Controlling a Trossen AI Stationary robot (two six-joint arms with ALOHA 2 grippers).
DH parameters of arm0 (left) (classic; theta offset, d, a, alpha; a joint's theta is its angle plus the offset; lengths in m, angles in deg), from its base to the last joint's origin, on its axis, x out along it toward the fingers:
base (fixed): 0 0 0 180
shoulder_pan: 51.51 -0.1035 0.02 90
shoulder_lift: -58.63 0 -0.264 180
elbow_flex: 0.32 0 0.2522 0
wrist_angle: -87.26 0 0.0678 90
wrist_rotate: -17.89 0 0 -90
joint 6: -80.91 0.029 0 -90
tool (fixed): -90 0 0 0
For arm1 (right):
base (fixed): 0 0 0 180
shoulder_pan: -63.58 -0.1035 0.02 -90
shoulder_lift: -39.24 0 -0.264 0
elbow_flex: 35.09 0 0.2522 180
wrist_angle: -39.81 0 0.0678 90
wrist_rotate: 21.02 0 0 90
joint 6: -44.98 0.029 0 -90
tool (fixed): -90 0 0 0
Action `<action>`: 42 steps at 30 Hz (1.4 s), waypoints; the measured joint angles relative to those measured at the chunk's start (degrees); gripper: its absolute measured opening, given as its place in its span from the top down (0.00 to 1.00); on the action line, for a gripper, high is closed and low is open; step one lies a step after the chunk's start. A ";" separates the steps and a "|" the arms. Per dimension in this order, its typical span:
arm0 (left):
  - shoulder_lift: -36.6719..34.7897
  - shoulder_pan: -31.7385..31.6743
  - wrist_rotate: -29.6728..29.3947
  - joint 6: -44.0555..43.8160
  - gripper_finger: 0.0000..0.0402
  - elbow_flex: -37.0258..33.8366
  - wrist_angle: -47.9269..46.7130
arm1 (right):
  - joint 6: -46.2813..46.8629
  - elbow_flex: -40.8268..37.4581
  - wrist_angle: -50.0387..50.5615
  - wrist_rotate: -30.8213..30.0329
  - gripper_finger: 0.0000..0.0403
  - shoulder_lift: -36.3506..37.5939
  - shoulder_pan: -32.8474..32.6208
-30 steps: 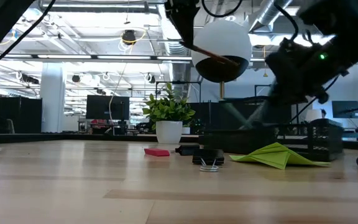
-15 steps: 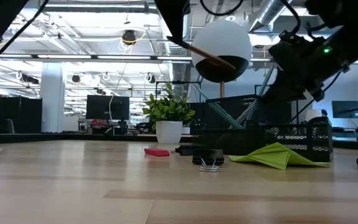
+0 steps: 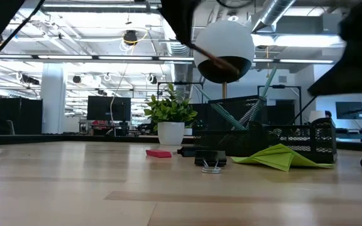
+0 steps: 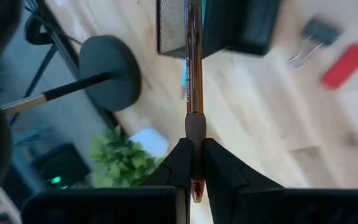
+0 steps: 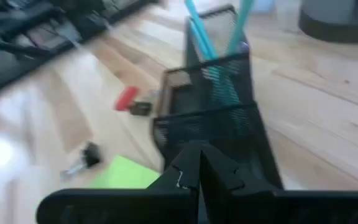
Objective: Pick and place office supplies into organizer
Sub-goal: Put the brown ballpoint pen into the desk organizer
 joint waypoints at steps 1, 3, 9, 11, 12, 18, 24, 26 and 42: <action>0.50 -0.54 -0.83 1.08 0.96 -0.04 0.14 | 0.58 0.00 -0.03 -1.56 1.00 0.00 -1.69; 1.35 -1.77 -1.34 3.41 0.96 0.03 1.67 | 0.87 0.00 -0.11 -3.63 1.00 0.00 -4.22; 5.17 -3.45 -1.31 7.18 0.98 -0.15 8.22 | 0.59 0.02 -0.03 -6.37 1.00 0.02 -5.76; 5.93 -3.53 -0.87 7.56 0.98 -0.12 8.44 | 0.59 0.02 0.37 -6.16 1.00 0.02 -5.72; 6.42 -3.57 -1.11 8.22 0.98 -0.02 7.95 | 0.59 0.02 0.35 -6.14 1.00 0.02 -5.76; 9.10 -3.25 -7.31 12.63 0.97 -0.13 5.46 | 0.46 0.02 0.98 -6.10 1.00 0.02 -5.76; 10.16 -1.38 -12.84 24.10 0.96 -0.09 5.94 | 0.40 0.02 1.03 -5.67 1.00 0.02 -6.17; 10.12 -0.89 -12.98 26.34 0.96 -0.08 6.71 | 0.38 0.02 1.08 -5.57 1.00 0.02 -6.50; 10.10 0.37 -10.27 29.15 0.88 -0.08 13.99 | 0.43 0.02 1.40 -4.85 1.00 0.02 -7.38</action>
